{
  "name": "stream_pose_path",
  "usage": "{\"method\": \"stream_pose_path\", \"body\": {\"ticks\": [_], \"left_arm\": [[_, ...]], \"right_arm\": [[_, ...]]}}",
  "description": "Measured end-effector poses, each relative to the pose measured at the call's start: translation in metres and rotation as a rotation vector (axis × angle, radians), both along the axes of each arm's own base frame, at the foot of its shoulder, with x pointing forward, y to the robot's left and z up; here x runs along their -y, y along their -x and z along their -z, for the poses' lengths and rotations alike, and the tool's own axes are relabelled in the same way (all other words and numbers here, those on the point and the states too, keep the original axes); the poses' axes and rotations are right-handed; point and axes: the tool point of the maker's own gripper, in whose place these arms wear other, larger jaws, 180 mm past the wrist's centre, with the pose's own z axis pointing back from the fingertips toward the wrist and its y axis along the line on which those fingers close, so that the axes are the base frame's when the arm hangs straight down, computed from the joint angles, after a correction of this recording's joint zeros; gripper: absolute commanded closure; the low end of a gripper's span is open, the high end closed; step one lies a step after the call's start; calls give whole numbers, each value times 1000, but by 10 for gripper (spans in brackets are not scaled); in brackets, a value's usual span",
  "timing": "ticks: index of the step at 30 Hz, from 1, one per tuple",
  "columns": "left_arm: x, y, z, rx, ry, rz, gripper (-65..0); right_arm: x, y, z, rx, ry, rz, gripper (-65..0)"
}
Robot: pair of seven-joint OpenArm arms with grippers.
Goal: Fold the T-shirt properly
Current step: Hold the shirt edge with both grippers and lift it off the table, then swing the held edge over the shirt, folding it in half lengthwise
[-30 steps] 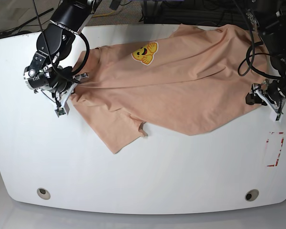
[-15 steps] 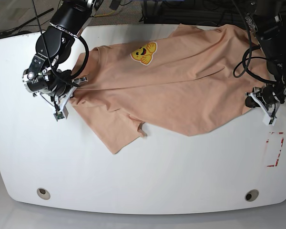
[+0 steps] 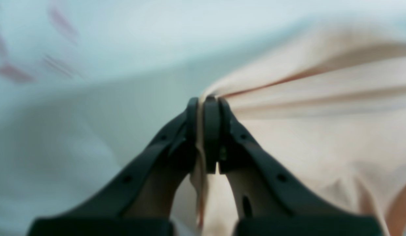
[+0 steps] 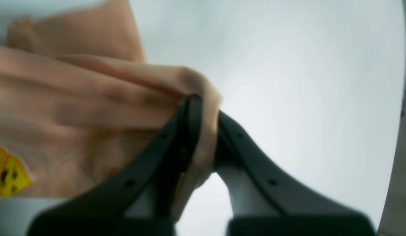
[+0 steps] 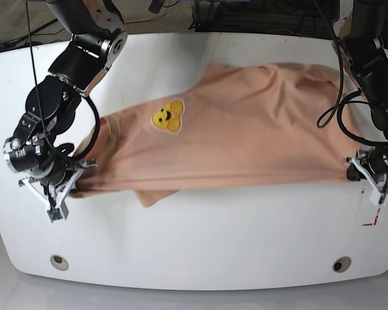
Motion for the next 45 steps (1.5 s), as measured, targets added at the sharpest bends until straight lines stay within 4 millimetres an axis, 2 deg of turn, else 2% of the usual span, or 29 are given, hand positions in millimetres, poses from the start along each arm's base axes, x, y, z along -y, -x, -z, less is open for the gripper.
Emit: {"method": "stream_pose_path", "body": {"ticks": [4, 8, 12, 13, 15, 18, 20, 23, 25, 26, 28, 34, 37, 39, 40, 44, 45], "left_arm": [[-7, -16, -55, 109, -97, 3, -1], [-7, -32, -110, 239, -156, 4, -1], [-4, -47, -167, 372, -197, 5, -4], [-5, -51, -188, 420, -208, -1, -4], [-9, -53, -218, 474, -242, -11, -3], [-22, -45, -268, 558, -310, -36, -3], [-29, -40, -300, 623, -346, -64, -3], [-36, -33, -338, 699, -380, -94, -3], [-38, -29, -353, 735, -395, -99, -4], [-38, -26, -361, 764, -396, -95, -4], [-38, -26, -361, 761, -400, -93, -4], [-24, -33, -322, 663, -430, -38, -4], [-20, -27, -282, 576, -442, -13, -4], [-13, -23, -254, 519, -437, -1, -4], [-10, -21, -244, 500, -439, 12, -4], [4, 2, -193, 401, -469, 73, -4], [7, 12, -175, 357, -480, 90, -4]], "right_arm": [[-2, -32, -25, 24, 24, -50, 0], [-5, -66, -68, 85, 48, -94, 0], [-3, -95, -126, 168, 91, -113, 0], [-3, -104, -152, 212, 104, -118, 0], [-9, -115, -186, 263, 128, -142, 0], [-17, -126, -244, 352, 169, -168, 0], [-24, -129, -276, 408, 186, -190, 0], [-31, -128, -310, 468, 216, -206, 0], [-35, -128, -320, 494, 227, -214, 0], [-34, -128, -320, 495, 228, -213, 0], [-28, -127, -314, 477, 232, -202, 0], [-23, -114, -275, 449, 281, -191, 0], [-17, -101, -227, 381, 312, -184, 0], [-16, -88, -178, 297, 311, -191, 0], [-16, -81, -161, 273, 297, -183, 0], [-7, -47, -83, 134, 229, -147, 0], [-4, -36, -62, 94, 207, -134, 0]]}}
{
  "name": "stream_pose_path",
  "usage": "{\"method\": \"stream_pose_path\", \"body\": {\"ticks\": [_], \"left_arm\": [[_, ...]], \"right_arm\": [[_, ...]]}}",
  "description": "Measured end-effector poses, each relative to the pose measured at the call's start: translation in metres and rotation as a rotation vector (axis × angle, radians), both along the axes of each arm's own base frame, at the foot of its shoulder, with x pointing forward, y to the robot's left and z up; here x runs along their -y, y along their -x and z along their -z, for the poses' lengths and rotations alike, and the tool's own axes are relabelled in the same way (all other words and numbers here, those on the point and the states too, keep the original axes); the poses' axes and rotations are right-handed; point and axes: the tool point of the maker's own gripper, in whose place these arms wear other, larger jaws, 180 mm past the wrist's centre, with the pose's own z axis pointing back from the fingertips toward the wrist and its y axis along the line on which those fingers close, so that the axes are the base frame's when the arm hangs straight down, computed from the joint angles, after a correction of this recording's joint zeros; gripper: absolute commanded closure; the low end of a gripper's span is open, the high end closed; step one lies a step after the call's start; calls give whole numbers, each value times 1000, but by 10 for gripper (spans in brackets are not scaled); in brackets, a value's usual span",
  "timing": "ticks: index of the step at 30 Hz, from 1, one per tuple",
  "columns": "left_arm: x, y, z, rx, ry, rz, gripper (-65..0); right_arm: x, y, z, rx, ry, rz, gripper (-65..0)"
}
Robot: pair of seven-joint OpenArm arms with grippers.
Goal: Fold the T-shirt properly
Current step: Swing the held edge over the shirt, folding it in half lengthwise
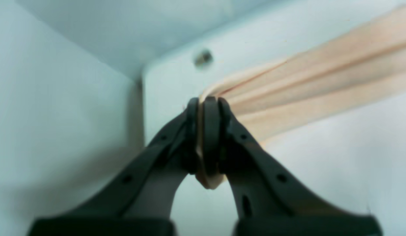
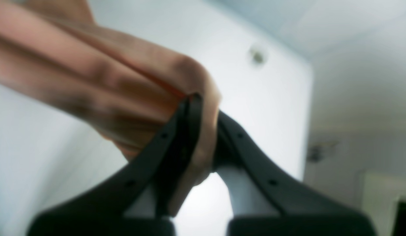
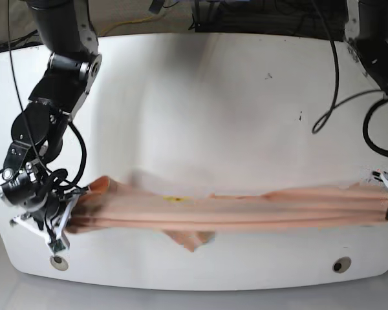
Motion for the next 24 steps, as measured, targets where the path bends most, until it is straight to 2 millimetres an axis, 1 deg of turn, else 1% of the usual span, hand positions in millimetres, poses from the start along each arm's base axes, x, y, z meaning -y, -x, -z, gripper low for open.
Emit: {"method": "stream_pose_path", "body": {"ticks": [1, 4, 7, 8, 10, 11, 14, 17, 18, 19, 20, 22, 23, 24], "left_arm": [[1, 8, 16, -40, -3, -2, -3], [7, 36, 62, -148, -7, 12, -3], [3, 66, 96, -209, 40, -30, -4], [0, 80, 111, -250, 46, -49, -4], [1, 96, 129, -300, 49, -48, -4], [1, 104, 137, -328, 51, -51, -4], [4, 122, 153, -369, 57, -38, -4], [6, 135, 164, -401, 61, -27, -6], [7, 138, 166, -410, 62, -27, -6], [7, 143, 170, -422, 62, -26, -13], [6, 147, 173, -436, 60, -27, -38], [5, 153, 177, -458, 56, -30, -97], [5, 156, 179, -465, 56, -30, -150], [5, 158, 180, -472, 55, -31, -189]], "right_arm": [[3, 12, 21, -47, -16, 22, 0], [6, 49, 65, -131, -56, 68, 0], [4, 78, 93, -191, -88, 100, 0], [2, 89, 104, -217, -106, 107, 0], [1, 104, 116, -243, -128, 119, 0], [-3, 110, 122, -252, -161, 114, 0], [-6, 132, 139, -286, -236, 116, 0], [-9, 151, 152, -320, -289, 114, 0], [-10, 154, 153, -323, -303, 112, -2], [-10, 159, 157, -335, -306, 111, -33], [-13, 162, 159, -343, -318, 104, -81], [-21, 169, 162, -346, -362, 79, -141], [-23, 172, 163, -347, -376, 75, -178], [-24, 177, 166, -354, -389, 75, -198]]}}
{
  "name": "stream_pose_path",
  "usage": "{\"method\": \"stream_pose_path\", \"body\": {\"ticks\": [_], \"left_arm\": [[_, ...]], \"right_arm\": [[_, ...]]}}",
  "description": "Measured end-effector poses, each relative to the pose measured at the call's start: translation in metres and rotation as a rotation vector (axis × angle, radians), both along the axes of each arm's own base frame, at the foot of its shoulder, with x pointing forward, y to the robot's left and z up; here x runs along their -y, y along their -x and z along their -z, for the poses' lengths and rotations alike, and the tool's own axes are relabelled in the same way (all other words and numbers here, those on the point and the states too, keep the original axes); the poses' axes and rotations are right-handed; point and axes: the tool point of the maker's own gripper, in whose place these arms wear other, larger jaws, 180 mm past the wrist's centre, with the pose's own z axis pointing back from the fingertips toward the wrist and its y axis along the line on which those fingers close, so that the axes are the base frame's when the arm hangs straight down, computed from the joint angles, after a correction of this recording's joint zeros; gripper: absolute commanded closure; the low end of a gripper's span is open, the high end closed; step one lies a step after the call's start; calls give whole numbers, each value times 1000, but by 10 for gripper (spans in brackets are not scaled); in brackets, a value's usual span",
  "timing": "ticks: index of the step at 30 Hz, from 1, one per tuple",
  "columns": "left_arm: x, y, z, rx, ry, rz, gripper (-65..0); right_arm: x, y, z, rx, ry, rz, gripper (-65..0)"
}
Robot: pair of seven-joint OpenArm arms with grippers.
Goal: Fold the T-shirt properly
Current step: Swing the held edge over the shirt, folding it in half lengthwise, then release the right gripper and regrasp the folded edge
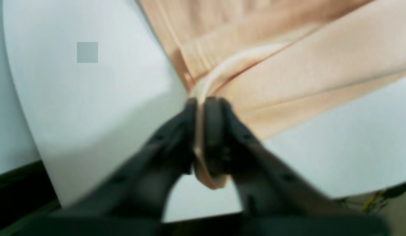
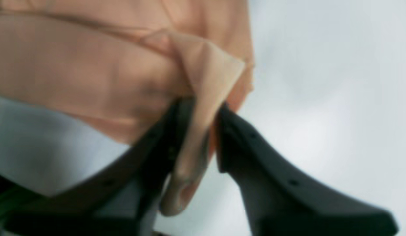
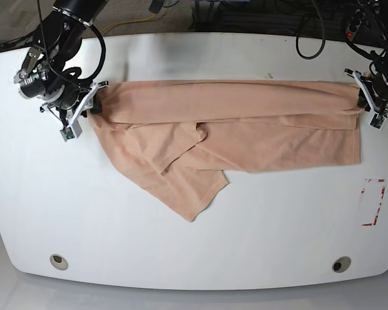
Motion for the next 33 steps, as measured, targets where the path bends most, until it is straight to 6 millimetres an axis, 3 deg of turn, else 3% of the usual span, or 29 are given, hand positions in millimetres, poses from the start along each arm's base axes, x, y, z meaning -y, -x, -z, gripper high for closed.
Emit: {"method": "stream_pose_path", "body": {"ticks": [3, 6, 14, 16, 19, 21, 27, 33], "left_arm": [[0, 7, 5, -19, 0, 0, -287], [0, 19, 12, -55, 1, 2, -326], [-1, 47, 28, -140, -3, 0, -310], [-3, 52, 28, -153, -9, 10, -254], [-9, 56, 28, -169, -32, 5, -165], [-8, 55, 28, -167, -28, 8, -149], [-8, 55, 28, -165, -27, 9, -243], [-7, 54, 28, -161, -24, 8, -304]], "right_arm": [[3, 18, 10, -44, -12, 11, -211], [0, 34, 16, -76, -37, -5, -214], [5, 72, 32, -170, -26, -10, -211], [9, 78, 34, -186, -13, -18, -211], [16, 81, 33, -194, 3, -17, -211], [17, 81, 33, -191, 1, -7, -212], [30, 80, 27, -169, 12, 39, -216], [24, 59, 19, -114, -4, 33, -216]]}}
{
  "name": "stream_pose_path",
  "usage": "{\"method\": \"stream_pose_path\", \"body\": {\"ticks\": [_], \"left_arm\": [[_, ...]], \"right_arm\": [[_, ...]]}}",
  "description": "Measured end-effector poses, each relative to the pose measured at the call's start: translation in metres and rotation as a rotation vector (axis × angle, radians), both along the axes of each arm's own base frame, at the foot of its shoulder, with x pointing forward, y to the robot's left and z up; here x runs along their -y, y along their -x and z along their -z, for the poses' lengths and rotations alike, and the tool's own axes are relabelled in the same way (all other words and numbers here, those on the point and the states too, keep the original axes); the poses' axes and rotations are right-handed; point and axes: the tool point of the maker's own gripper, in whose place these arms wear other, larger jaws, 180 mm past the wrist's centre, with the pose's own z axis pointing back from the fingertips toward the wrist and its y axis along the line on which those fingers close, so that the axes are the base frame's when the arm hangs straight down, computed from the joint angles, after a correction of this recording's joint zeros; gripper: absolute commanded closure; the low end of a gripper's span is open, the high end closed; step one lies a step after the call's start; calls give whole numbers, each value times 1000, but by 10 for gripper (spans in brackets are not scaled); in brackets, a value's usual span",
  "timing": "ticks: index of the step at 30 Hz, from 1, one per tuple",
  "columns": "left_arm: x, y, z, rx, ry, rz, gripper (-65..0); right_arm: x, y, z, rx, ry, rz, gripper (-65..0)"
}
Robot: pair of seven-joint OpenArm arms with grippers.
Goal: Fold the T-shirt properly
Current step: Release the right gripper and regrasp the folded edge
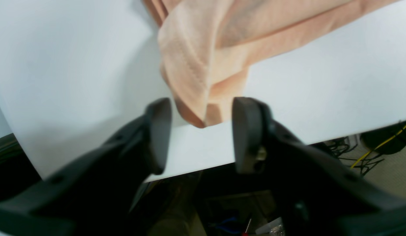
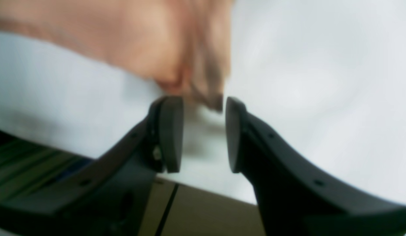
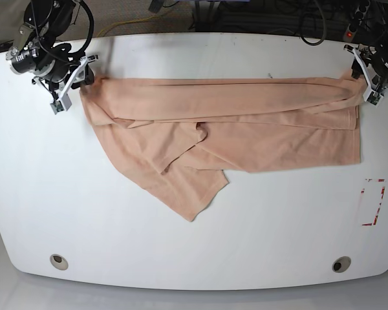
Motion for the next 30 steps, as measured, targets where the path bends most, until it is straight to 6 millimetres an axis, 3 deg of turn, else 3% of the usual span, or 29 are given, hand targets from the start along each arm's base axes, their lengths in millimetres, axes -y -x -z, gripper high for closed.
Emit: {"method": "stream_pose_path", "body": {"ticks": [7, 11, 16, 22, 30], "left_arm": [[1, -10, -3, 29, 8, -9, -310], [-11, -15, 4, 16, 0, -46, -310], [-12, -26, 3, 37, 11, -57, -311], [-13, -42, -4, 78, 19, -61, -311], [-1, -52, 10, 55, 60, -40, -307]], "right_arm": [[-10, -14, -3, 35, -31, 16, -216], [-14, -27, -8, 69, -50, 20, -216], [-26, -33, 3, 51, -108, 39, -216], [-21, -50, 3, 65, -119, 53, -216], [-20, -73, -3, 94, -150, 48, -212]]}}
